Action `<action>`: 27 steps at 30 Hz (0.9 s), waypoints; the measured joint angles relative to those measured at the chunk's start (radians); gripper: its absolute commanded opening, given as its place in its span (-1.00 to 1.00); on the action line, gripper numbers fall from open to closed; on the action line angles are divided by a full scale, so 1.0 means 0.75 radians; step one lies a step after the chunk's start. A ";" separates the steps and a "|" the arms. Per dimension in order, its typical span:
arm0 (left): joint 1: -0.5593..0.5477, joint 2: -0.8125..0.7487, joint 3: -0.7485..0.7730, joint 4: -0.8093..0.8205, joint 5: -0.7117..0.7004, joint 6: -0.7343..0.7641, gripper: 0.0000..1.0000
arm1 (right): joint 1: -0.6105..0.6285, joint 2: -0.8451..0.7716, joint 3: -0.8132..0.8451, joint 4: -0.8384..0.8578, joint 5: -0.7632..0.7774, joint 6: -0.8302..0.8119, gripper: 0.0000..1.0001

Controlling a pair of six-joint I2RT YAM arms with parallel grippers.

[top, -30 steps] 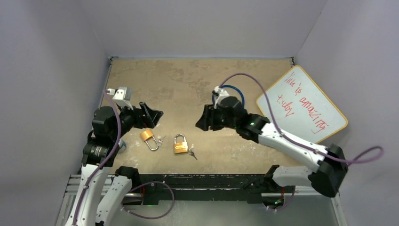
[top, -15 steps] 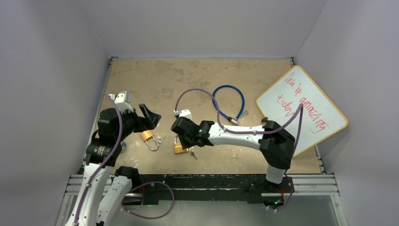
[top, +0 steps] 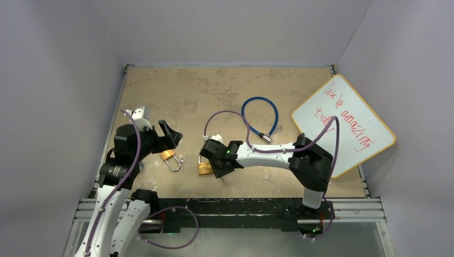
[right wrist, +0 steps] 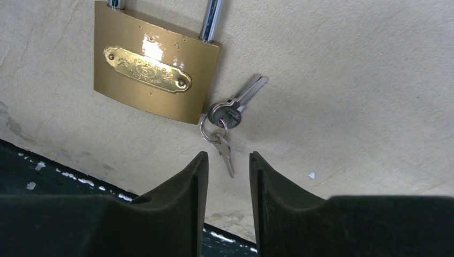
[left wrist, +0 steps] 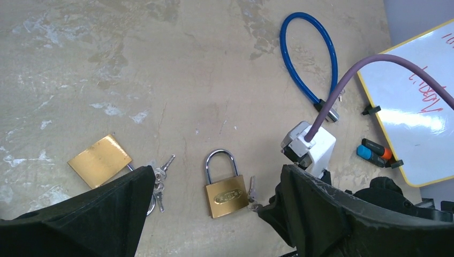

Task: Unlock with the key

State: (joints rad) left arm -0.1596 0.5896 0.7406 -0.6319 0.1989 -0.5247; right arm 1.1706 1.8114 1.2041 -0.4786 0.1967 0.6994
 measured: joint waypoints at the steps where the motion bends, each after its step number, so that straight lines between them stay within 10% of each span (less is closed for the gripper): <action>1: 0.000 -0.002 -0.001 -0.001 -0.002 -0.007 0.82 | 0.000 0.005 0.000 0.002 -0.013 -0.002 -0.31; 7: 0.000 -0.011 -0.004 -0.009 -0.004 -0.018 0.82 | 0.000 0.055 0.000 0.018 -0.079 -0.010 -0.40; 13: 0.000 -0.012 -0.017 -0.009 -0.004 -0.020 0.82 | 0.000 0.073 0.004 0.028 -0.113 -0.016 -1.00; 27: 0.000 -0.024 -0.075 0.001 0.125 -0.137 0.82 | -0.077 -0.196 -0.220 0.371 -0.189 0.298 -1.00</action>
State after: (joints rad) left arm -0.1596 0.5713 0.6842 -0.6315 0.2924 -0.6277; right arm 1.1130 1.6646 1.0393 -0.2001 0.0547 0.9230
